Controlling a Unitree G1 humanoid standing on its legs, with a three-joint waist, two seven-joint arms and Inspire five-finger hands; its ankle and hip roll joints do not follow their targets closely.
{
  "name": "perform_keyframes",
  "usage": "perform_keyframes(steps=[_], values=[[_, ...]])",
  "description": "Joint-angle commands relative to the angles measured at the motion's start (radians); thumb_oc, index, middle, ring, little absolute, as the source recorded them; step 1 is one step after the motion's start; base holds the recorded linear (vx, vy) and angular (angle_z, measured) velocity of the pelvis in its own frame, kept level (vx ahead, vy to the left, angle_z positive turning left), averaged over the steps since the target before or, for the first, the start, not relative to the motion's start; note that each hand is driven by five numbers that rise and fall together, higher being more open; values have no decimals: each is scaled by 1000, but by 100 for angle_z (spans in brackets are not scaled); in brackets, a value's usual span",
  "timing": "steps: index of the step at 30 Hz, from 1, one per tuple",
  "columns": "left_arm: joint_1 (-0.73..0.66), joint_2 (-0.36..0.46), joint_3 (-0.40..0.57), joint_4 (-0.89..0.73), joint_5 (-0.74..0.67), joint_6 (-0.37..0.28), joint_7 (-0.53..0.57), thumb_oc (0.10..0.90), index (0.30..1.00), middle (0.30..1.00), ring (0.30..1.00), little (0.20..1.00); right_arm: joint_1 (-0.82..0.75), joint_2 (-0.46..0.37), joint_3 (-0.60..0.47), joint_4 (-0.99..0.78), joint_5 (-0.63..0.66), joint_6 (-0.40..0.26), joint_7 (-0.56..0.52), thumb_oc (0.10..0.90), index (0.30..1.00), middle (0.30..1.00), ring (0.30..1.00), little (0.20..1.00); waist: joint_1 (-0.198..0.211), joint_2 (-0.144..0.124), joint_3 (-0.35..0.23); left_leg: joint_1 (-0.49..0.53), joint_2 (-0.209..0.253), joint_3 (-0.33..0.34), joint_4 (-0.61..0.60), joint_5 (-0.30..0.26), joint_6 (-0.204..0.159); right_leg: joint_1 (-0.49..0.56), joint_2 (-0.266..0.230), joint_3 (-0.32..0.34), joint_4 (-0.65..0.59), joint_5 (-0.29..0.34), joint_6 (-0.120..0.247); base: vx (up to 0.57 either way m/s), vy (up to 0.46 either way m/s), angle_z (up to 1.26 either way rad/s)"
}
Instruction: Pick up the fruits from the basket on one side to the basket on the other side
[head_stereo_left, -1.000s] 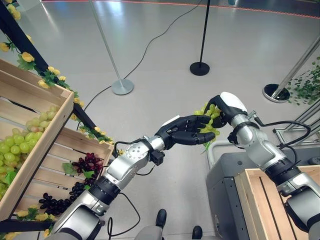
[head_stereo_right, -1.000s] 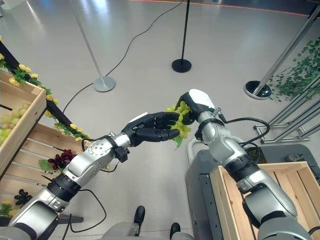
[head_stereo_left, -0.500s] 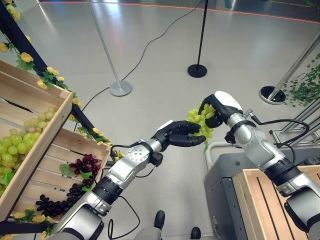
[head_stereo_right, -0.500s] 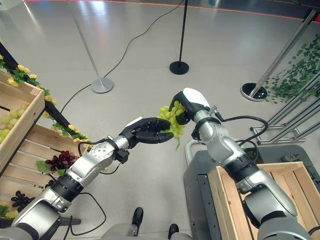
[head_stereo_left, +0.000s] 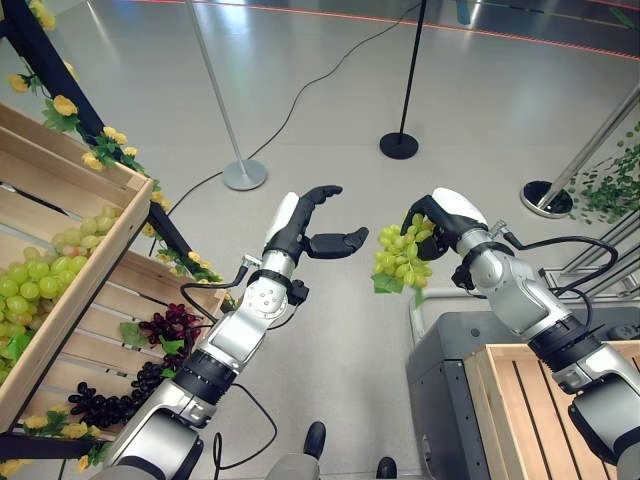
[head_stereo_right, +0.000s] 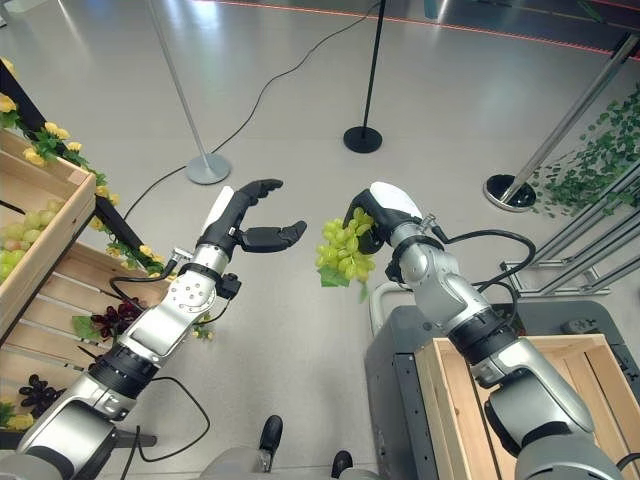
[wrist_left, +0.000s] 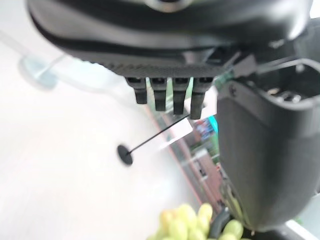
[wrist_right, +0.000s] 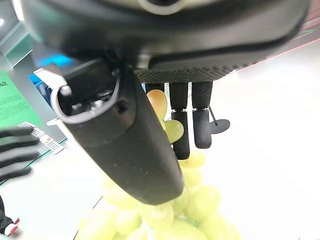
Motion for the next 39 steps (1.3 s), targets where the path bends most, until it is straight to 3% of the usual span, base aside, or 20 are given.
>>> perform_keyframes(steps=[1, 5, 15, 23, 39], values=[[-58, -10, -13, -5, 26, -89, -15, 800, 900, 900, 900, 900, -120, 40, -51, 5, -22, -35, -59, 400, 300, 300, 300, 300, 8, -47, -155, 62, -16, 47, 1, -110, 6, -55, -23, 4, 2, 77, -7, -27, -5, 4], [-56, -48, -63, 31, -84, -68, -121, 800, 900, 900, 900, 900, -142, 59, -53, 6, -22, -42, -69, 400, 300, 300, 300, 300, 4, -44, -156, 62, -15, 50, 1, -110, 6, -57, -23, 8, 2, 79, -7, 0, 0, 0], [-44, -82, -97, 66, -245, -34, -222, 800, 900, 900, 900, 900, -167, 73, -32, 9, -16, -71, -97, 400, 300, 300, 300, 300, 0, -33, -159, 68, -15, 57, 1, -110, 6, -56, -25, 13, 2, 81, -3, 0, 0, 0], [-23, -92, -86, 147, -283, -28, -219, 800, 900, 900, 900, 900, -158, 58, -38, -55, 29, -118, -57, 400, 300, 300, 300, 300, -7, -28, -162, 70, -14, 67, 1, -109, 6, -59, -25, 17, 2, 81, -2, 0, 0, 0], [-39, -102, -46, 275, -223, -35, -123, 800, 900, 900, 900, 900, -146, 58, -44, -144, 110, -91, 58, 400, 300, 300, 300, 300, -21, -33, -166, 73, -14, 76, 1, -108, 3, -58, -24, 28, 2, 81, -2, 0, 0, 0]])
